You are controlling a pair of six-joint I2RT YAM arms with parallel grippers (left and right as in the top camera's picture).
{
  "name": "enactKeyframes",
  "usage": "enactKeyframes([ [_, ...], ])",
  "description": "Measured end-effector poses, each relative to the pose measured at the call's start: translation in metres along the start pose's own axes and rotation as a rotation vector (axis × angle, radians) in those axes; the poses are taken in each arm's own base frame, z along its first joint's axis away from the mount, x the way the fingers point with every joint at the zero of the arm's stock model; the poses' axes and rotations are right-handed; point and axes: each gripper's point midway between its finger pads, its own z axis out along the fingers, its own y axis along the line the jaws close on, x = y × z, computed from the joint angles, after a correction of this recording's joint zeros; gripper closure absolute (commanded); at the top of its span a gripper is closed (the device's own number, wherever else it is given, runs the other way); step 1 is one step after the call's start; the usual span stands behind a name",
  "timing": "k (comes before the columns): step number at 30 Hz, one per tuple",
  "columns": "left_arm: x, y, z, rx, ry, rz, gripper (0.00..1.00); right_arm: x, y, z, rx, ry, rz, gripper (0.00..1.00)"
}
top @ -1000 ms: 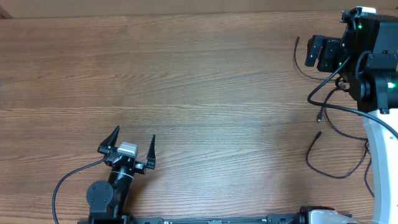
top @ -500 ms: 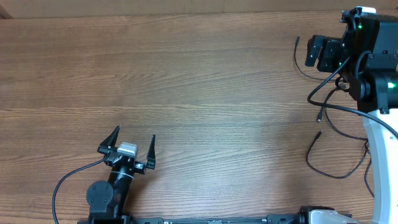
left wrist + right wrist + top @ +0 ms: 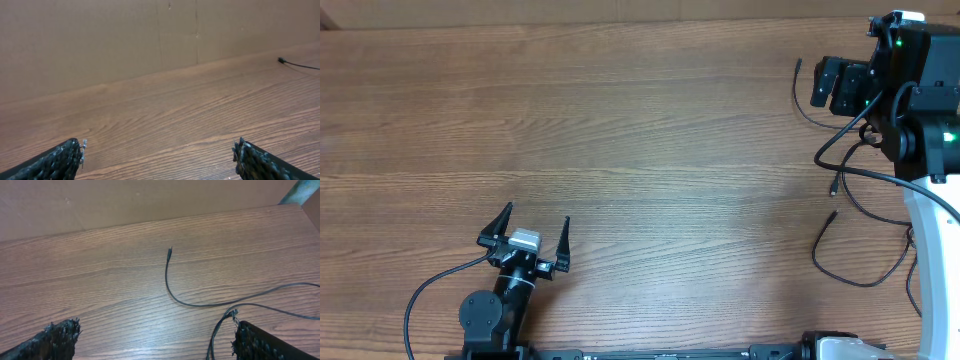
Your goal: Untangle cables
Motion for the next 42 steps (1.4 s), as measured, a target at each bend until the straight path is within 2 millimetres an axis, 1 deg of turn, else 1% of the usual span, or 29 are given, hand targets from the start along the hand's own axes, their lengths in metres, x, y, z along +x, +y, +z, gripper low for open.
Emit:
enactKeyframes([
  [6,0.0,0.0,0.0,0.0,0.0,0.0,0.0,0.004,-0.001,-0.004,0.001,0.013,-0.001,0.0],
  [8,0.0,0.0,0.0,0.0,0.0,0.0,0.01,0.002,-0.001,-0.011,0.0,-0.002,0.001,0.0],
  [15,0.0,0.0,0.0,0.0,0.0,0.0,0.0,-0.011,-0.002,-0.052,-0.01,-0.106,0.007,0.0],
  [18,0.0,0.0,0.0,0.0,0.0,0.0,0.0,-0.014,-0.003,-0.063,-0.013,-0.135,0.008,0.0],
  [21,0.0,0.0,0.0,0.0,0.0,0.0,0.0,-0.021,0.0,-0.069,-0.031,-0.184,0.011,0.0],
  [23,0.0,0.0,0.0,-0.001,0.001,0.0,0.0,-0.027,0.008,-0.069,-0.078,-0.246,0.009,0.0],
  [26,0.0,0.001,0.0,-0.003,0.002,0.0,0.0,-0.024,0.017,-0.065,-0.137,-0.302,0.003,0.0],
  [27,0.0,0.001,0.0,-0.003,0.002,0.0,0.0,-0.022,0.019,-0.063,-0.151,-0.316,0.001,0.0],
  [31,0.0,0.001,0.0,-0.004,0.002,0.0,0.0,0.001,0.029,-0.047,-0.219,-0.368,-0.011,0.0],
  [34,0.0,0.001,0.0,-0.004,0.002,0.0,0.0,0.02,0.034,-0.035,-0.261,-0.419,-0.01,0.0],
  [36,0.001,0.001,0.0,-0.004,0.002,0.0,0.0,0.035,0.035,-0.029,-0.282,-0.453,0.005,0.0],
  [37,0.0,0.001,0.0,-0.004,0.002,0.0,0.01,0.037,0.036,-0.029,-0.29,-0.473,0.011,0.0],
  [38,0.0,0.001,0.0,-0.004,0.002,0.0,0.01,0.046,0.035,-0.027,-0.294,-0.48,0.016,0.0],
  [40,0.001,0.001,0.0,-0.004,0.002,0.0,0.0,0.051,0.035,-0.031,-0.307,-0.546,0.021,0.0],
  [42,0.0,0.001,0.0,-0.004,0.002,0.0,0.0,0.063,0.035,-0.035,-0.318,-0.587,0.024,0.0],
])
